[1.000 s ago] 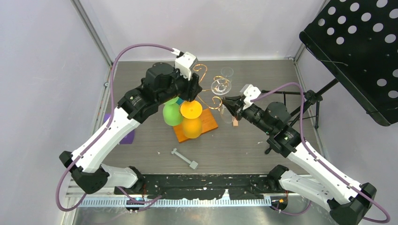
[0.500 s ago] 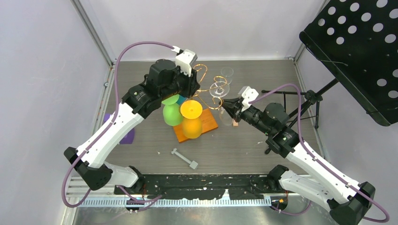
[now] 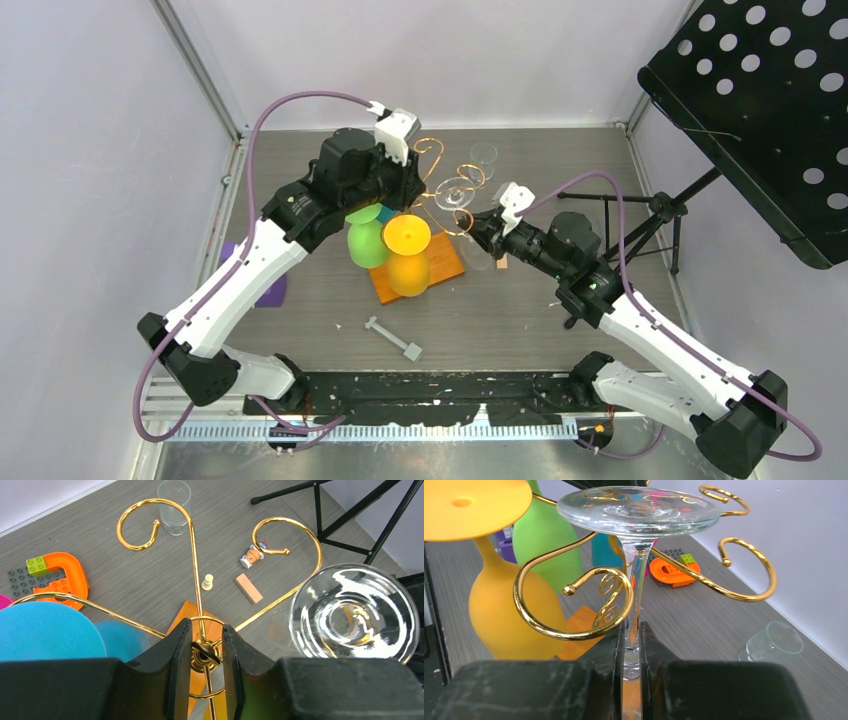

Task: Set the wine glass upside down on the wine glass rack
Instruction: Turn the wine glass upside down at the wine rack.

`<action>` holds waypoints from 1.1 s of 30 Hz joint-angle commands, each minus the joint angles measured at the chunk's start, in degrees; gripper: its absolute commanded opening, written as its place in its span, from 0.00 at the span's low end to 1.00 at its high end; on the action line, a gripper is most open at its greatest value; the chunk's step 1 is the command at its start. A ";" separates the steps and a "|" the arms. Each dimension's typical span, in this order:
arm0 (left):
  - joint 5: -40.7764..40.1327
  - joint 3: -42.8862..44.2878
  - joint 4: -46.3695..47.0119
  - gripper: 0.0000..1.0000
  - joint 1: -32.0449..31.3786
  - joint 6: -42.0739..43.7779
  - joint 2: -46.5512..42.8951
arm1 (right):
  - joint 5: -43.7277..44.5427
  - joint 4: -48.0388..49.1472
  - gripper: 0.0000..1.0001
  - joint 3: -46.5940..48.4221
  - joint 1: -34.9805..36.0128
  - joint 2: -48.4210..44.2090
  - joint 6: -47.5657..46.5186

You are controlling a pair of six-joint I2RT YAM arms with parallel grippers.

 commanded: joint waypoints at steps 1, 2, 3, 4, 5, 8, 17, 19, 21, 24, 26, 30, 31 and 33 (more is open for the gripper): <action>1.62 -0.46 1.66 0.27 0.32 -0.70 -0.62 | -6.77 5.69 0.05 2.46 0.02 0.16 -1.29; 1.70 -0.59 1.62 0.27 0.38 -0.70 -0.59 | -7.52 5.70 0.06 2.53 0.02 0.29 -1.35; 1.71 -0.55 1.59 0.27 0.34 -0.70 -0.60 | -8.69 5.71 0.06 2.62 0.02 0.60 -1.39; 1.71 -0.55 1.48 0.27 0.32 -0.70 -0.60 | -9.22 5.64 0.05 2.74 0.02 0.73 -1.40; 1.67 -0.45 1.49 0.27 0.35 -0.69 -0.55 | -10.20 5.63 0.05 2.78 0.02 0.96 -1.32; 1.54 -0.52 1.33 0.26 0.43 -0.61 -0.52 | -11.52 6.19 0.05 2.25 0.02 0.80 -1.00; 1.70 -0.52 1.52 0.23 0.43 -0.75 -0.32 | -10.99 10.05 0.05 -2.01 -0.08 -4.79 1.45; 1.71 -0.44 1.53 0.23 0.49 -0.71 -0.37 | -9.97 10.50 0.05 -2.89 -0.08 -6.05 1.71; 1.82 -0.37 1.57 0.23 0.49 -0.87 -0.33 | -8.96 10.63 0.05 -3.96 -0.12 -7.32 2.28; 1.98 -0.35 1.56 0.23 0.52 -0.95 -0.27 | -6.57 10.40 0.06 -3.86 -0.12 -6.83 3.15; 2.07 -0.37 1.61 0.23 0.52 -1.00 -0.35 | -4.87 9.88 0.05 -3.53 -0.13 -5.96 3.50; 2.07 -0.54 1.85 0.23 0.52 -1.05 -0.35 | -2.07 6.06 0.05 0.18 -0.10 -2.79 3.98; 2.16 -0.55 2.02 0.23 0.52 -1.12 -0.33 | -2.15 5.09 0.06 0.97 -0.08 -1.46 3.98; 2.25 -0.46 2.13 0.23 0.52 -1.30 -0.31 | -2.38 3.12 0.05 2.58 -0.09 0.14 4.14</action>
